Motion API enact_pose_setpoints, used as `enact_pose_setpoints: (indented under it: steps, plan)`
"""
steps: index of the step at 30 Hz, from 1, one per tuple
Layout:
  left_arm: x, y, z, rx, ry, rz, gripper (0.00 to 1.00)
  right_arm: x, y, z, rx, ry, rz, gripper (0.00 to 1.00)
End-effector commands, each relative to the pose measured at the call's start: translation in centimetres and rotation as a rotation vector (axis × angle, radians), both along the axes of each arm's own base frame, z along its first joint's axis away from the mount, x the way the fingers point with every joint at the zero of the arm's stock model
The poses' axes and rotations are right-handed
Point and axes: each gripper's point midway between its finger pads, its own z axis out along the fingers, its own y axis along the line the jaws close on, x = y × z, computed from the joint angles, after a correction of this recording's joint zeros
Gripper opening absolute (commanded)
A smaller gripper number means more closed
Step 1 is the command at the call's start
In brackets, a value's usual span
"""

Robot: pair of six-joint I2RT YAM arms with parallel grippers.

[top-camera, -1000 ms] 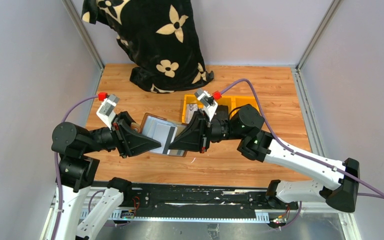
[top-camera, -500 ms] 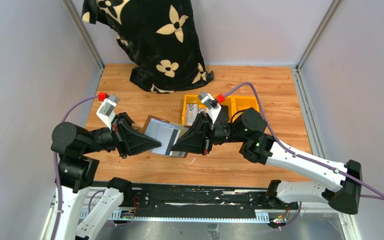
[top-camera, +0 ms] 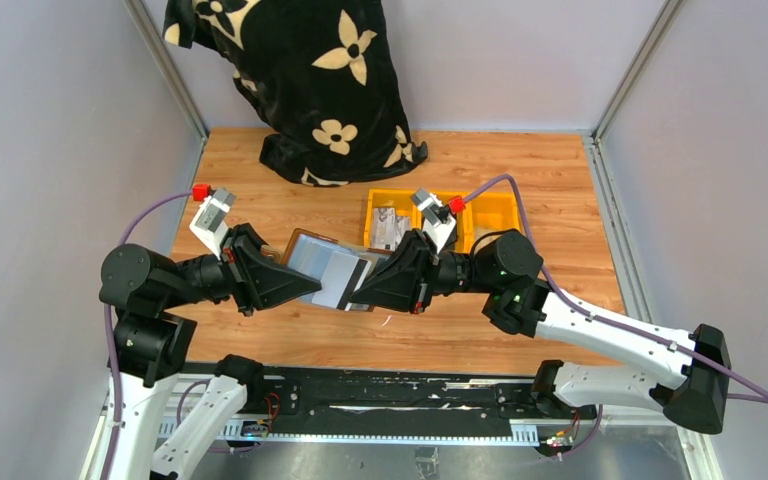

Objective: Take the credit cards out of the card holder
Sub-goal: Remove the credit card from the card holder.

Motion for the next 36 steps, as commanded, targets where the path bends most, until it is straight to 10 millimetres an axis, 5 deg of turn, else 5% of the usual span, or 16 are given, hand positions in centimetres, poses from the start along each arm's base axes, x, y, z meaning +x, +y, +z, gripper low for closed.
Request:
enact_pose_setpoints:
  steps: [1,4,7,9,17,30,36]
  plan:
    - [-0.5,0.2,1.3,-0.013,-0.072,0.012,0.0,-0.5,-0.3,1.7,0.046,-0.014,0.013,0.19]
    - [-0.2,0.3,1.2,-0.006,-0.08,0.035,0.0,-0.3,-0.1,2.6,0.062,-0.012,0.007,0.41]
    - [0.1,0.3,0.8,0.006,-0.087,0.048,0.0,0.0,0.2,3.4,0.076,-0.014,0.0,0.45]
    - [0.1,0.3,0.7,0.012,-0.091,0.051,0.0,0.1,0.3,3.8,0.082,-0.016,-0.001,0.42]
    - [0.1,0.5,0.7,0.026,-0.107,0.062,0.0,0.3,-0.4,3.0,0.058,-0.011,-0.038,0.0]
    - [0.8,0.7,0.8,0.077,-0.17,0.101,0.0,1.2,-3.6,0.4,-0.045,-0.029,-0.139,0.0]
    - [2.3,1.6,-0.4,0.18,-0.225,0.193,0.0,4.0,-6.4,-1.8,-0.156,0.018,-0.253,0.0]
